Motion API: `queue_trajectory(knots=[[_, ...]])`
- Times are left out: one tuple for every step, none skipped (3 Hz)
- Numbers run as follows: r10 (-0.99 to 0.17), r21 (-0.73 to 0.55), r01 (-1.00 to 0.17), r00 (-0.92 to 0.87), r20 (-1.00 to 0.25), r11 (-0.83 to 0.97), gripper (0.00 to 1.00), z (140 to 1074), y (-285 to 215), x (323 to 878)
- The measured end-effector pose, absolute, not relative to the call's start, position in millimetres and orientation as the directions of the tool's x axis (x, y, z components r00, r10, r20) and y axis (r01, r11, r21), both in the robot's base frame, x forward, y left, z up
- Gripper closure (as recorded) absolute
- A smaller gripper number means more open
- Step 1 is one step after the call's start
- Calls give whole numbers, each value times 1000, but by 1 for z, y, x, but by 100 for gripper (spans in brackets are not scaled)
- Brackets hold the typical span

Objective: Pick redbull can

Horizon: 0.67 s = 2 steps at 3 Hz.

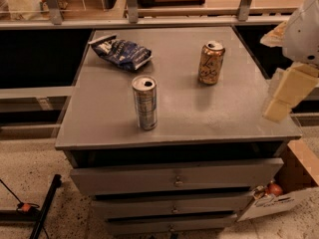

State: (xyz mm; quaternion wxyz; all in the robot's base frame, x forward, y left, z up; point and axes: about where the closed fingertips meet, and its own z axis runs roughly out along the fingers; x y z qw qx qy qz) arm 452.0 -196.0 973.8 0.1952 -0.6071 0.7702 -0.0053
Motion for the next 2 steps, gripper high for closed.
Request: queue_trajectory(knots=[[-894, -236, -946, -102, -435, 222, 0, 957, -152, 472], [-828, -234, -957, -9, -561, 169, 0, 944, -100, 487]])
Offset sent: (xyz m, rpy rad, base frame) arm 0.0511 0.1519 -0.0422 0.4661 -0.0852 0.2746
